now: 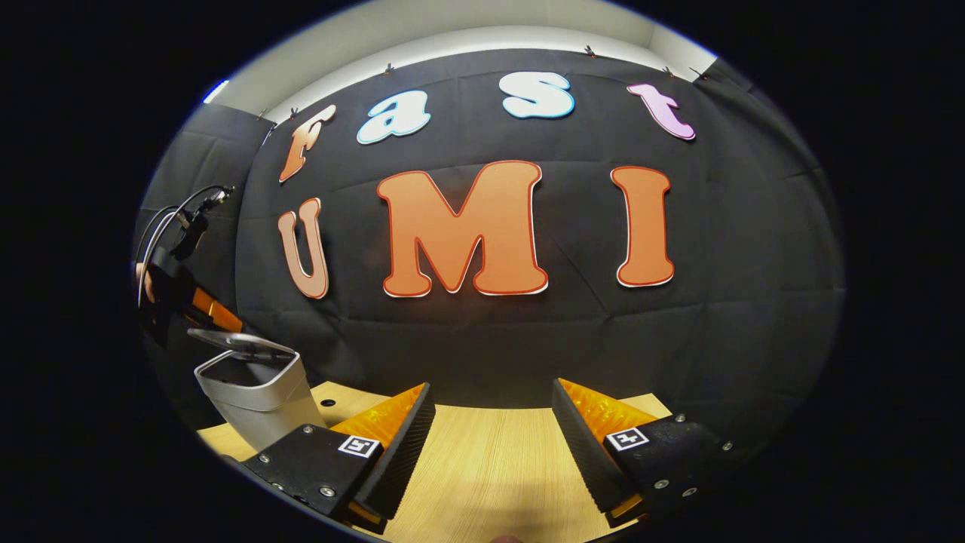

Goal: Press the lid of the desktop garbage bin to open it, pick up the crumpled paper on the desktop and throw it into the bin, then pick up the pop can on the desktop and drop it into the bin, and finally close the garbage bin lid.

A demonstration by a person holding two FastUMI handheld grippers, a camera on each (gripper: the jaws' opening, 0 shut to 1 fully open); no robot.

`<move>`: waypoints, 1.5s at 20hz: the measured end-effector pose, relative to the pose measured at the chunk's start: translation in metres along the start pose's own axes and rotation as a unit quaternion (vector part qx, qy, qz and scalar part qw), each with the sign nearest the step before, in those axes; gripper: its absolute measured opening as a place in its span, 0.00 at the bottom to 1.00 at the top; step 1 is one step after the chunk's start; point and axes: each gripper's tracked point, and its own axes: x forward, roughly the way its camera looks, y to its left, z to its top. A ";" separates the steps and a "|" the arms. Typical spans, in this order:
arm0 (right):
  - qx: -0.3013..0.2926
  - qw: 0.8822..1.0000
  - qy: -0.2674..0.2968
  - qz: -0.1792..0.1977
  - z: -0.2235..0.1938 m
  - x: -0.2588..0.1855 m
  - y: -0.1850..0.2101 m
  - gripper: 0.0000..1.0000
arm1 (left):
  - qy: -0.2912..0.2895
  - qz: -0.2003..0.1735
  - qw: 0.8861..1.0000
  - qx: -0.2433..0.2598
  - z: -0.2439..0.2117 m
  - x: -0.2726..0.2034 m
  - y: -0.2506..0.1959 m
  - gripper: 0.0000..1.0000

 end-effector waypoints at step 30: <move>0.001 1.000 0.002 0.017 0.000 -0.002 -0.001 0.93 | 0.047 0.005 0.997 0.066 -0.063 -0.003 -0.006 0.96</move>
